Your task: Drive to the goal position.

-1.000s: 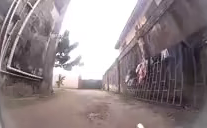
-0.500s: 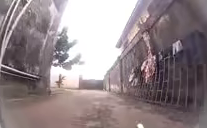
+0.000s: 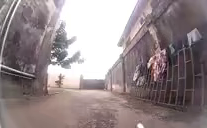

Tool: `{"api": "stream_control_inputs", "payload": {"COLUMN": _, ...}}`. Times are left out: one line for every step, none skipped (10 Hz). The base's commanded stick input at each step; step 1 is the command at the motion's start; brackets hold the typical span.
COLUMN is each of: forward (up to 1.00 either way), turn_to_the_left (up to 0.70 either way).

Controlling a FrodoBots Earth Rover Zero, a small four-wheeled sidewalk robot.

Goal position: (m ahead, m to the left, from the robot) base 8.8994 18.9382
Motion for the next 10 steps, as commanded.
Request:
{"api": "stream_control_inputs", "payload": {"forward": 1.00, "turn_to_the_left": 0.00}}
{"api": "stream_control_inputs", "payload": {"forward": 1.00, "turn_to_the_left": 0.00}}
{"api": "stream_control_inputs", "payload": {"forward": 1.00, "turn_to_the_left": 0.00}}
{"api": "stream_control_inputs", "payload": {"forward": 1.00, "turn_to_the_left": 0.00}}
{"api": "stream_control_inputs", "payload": {"forward": 1.00, "turn_to_the_left": 0.00}}
{"api": "stream_control_inputs", "payload": {"forward": 1.00, "turn_to_the_left": 0.00}}
{"api": "stream_control_inputs", "payload": {"forward": 1.00, "turn_to_the_left": 0.00}}
{"api": "stream_control_inputs", "payload": {"forward": 1.00, "turn_to_the_left": 0.00}}
{"api": "stream_control_inputs", "payload": {"forward": 1.00, "turn_to_the_left": 0.00}}
{"api": "stream_control_inputs", "payload": {"forward": 1.00, "turn_to_the_left": 0.00}}
